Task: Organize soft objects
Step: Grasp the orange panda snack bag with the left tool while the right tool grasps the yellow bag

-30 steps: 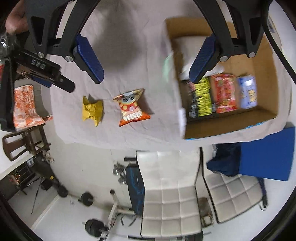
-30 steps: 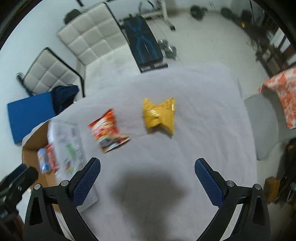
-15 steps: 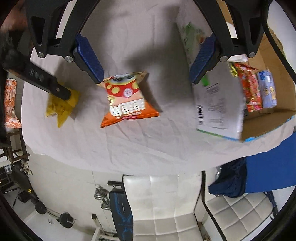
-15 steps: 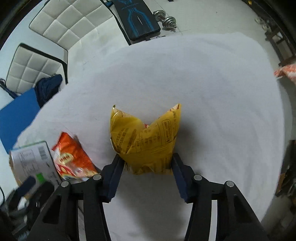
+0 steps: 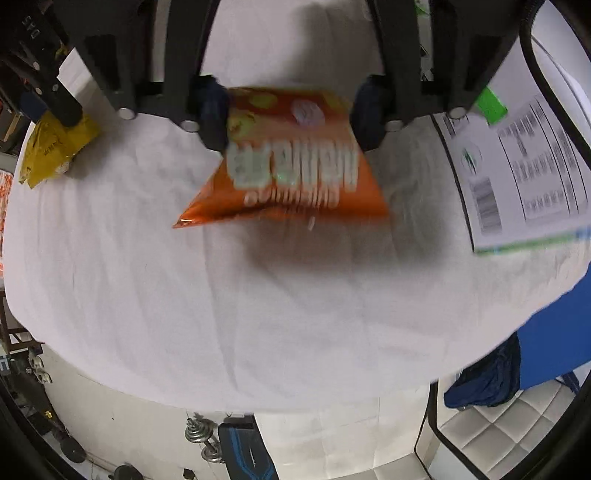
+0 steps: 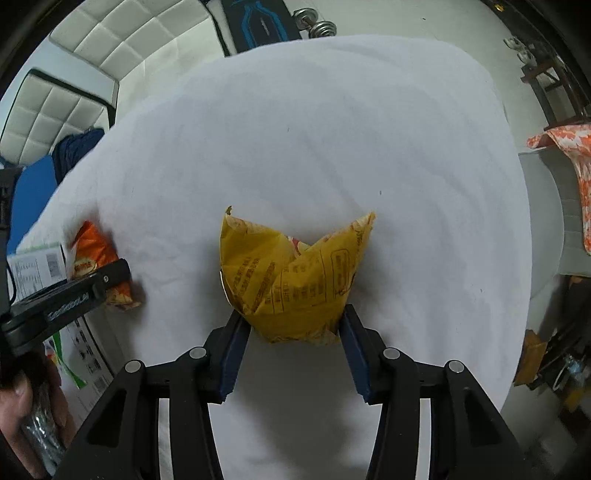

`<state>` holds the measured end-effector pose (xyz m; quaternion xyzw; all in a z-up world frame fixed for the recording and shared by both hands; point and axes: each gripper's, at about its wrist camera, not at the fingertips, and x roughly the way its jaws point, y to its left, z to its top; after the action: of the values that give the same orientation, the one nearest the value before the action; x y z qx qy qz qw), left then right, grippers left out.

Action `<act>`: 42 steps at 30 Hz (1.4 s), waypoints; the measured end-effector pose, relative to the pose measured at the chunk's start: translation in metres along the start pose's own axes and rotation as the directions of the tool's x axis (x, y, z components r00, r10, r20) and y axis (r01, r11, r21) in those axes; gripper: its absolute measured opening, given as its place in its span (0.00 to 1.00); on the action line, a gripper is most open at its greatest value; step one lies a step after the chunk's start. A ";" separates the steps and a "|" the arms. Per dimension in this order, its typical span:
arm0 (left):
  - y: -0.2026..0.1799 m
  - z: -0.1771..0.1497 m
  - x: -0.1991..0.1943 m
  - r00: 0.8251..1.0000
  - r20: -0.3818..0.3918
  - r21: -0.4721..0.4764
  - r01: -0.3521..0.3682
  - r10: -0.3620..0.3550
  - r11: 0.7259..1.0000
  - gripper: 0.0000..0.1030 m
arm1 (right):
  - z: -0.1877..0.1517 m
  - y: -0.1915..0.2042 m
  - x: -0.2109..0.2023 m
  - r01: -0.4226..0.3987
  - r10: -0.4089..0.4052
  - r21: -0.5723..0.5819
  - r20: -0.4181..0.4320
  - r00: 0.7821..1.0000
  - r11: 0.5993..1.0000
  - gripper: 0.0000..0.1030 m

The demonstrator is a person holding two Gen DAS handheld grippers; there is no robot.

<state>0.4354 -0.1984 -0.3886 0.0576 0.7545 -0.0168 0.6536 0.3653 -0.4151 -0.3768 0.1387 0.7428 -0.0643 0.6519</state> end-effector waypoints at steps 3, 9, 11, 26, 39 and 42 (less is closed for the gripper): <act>-0.005 -0.020 -0.002 1.000 0.027 0.043 -0.011 0.010 0.999 0.40 | -0.013 0.001 0.003 0.004 -0.004 -0.026 -0.025 1.000 1.000 0.49; -0.014 -0.098 -0.001 0.999 0.039 0.102 0.026 -0.030 0.994 0.40 | -0.072 0.003 0.007 -0.028 0.024 -0.069 -0.065 0.998 0.997 0.49; -0.017 -0.130 0.004 0.999 0.030 0.124 0.034 -0.038 0.992 0.40 | -0.097 0.005 0.010 -0.029 0.023 -0.082 -0.074 0.997 0.996 0.49; -0.009 -0.179 0.033 1.000 0.011 0.101 0.028 -0.029 0.994 0.40 | -0.116 -0.005 0.035 -0.052 0.052 0.033 -0.012 0.999 0.998 0.61; -0.018 -0.196 0.013 0.999 0.049 0.113 0.001 -0.006 0.994 0.40 | -0.115 0.013 0.032 -0.012 0.012 -0.001 0.012 1.000 1.000 0.51; -0.018 -0.201 0.000 0.997 0.082 0.113 -0.010 0.001 0.994 0.40 | -0.123 0.020 0.026 -0.015 0.015 -0.011 0.020 1.000 1.000 0.50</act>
<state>0.2359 -0.1957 -0.3606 0.0959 0.7247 -0.0602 0.6797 0.2516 -0.3590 -0.3833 0.1400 0.7353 -0.0568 0.6606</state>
